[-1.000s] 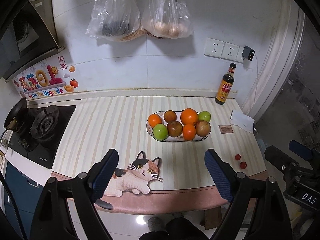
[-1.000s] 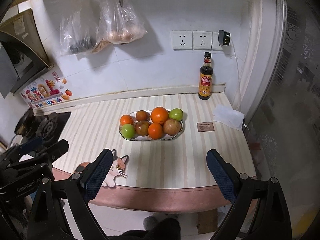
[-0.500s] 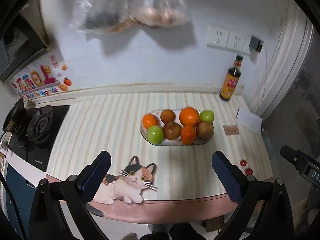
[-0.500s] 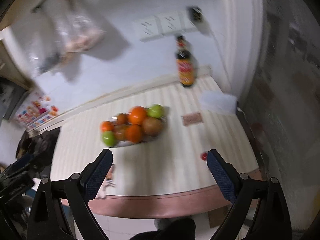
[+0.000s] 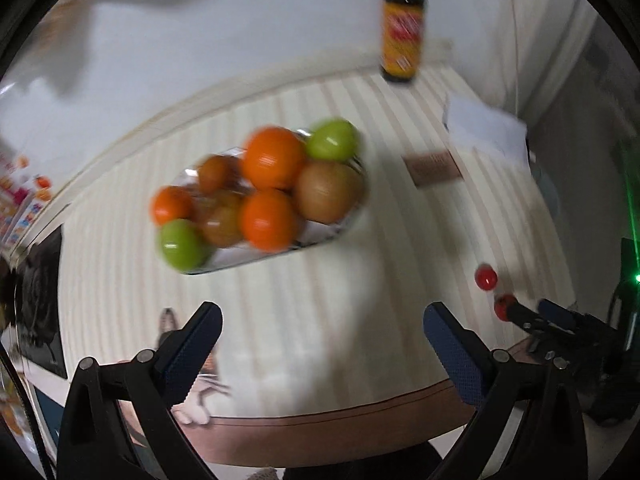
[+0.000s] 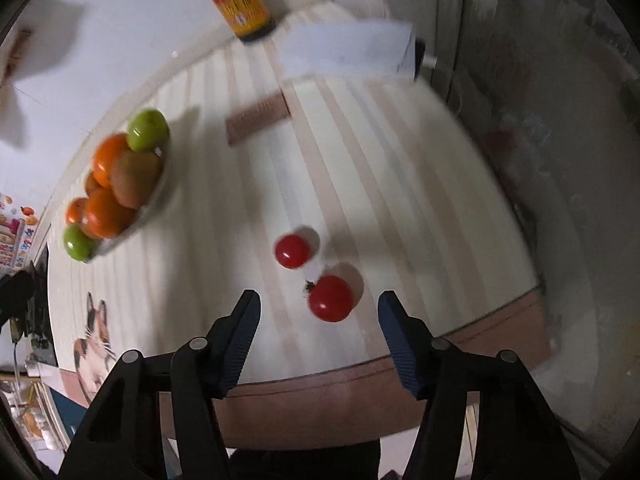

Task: Organize fruits
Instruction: 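Grasp a red tomato on the counter with the right tool, then grasp the other red tomato with the left tool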

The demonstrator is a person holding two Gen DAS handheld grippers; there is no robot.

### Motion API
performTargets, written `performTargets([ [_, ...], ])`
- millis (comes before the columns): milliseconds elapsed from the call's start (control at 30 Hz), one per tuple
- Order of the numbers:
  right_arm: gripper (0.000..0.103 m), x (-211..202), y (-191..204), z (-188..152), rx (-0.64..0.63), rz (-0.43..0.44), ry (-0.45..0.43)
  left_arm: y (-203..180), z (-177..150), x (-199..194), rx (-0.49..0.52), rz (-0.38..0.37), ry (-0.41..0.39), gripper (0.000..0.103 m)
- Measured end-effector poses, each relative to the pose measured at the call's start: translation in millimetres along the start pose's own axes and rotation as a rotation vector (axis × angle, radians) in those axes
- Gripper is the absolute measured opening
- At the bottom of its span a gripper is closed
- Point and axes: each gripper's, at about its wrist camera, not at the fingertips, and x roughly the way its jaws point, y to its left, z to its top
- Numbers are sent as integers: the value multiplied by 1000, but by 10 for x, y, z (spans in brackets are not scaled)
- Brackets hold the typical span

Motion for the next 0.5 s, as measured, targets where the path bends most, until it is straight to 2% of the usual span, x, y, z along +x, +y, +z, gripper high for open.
performTargets([
  [167, 35, 394, -62, -24, -38, -4, 37, -372, 128, 302, 62, -25, 73, 103],
  [300, 34, 392, -71, -51, -78, 4, -3, -654, 209, 466, 110, -56, 98, 103],
  [500, 34, 201, -391, -52, -12, 5, -42, -1198, 294, 739, 232, -113, 141, 102],
])
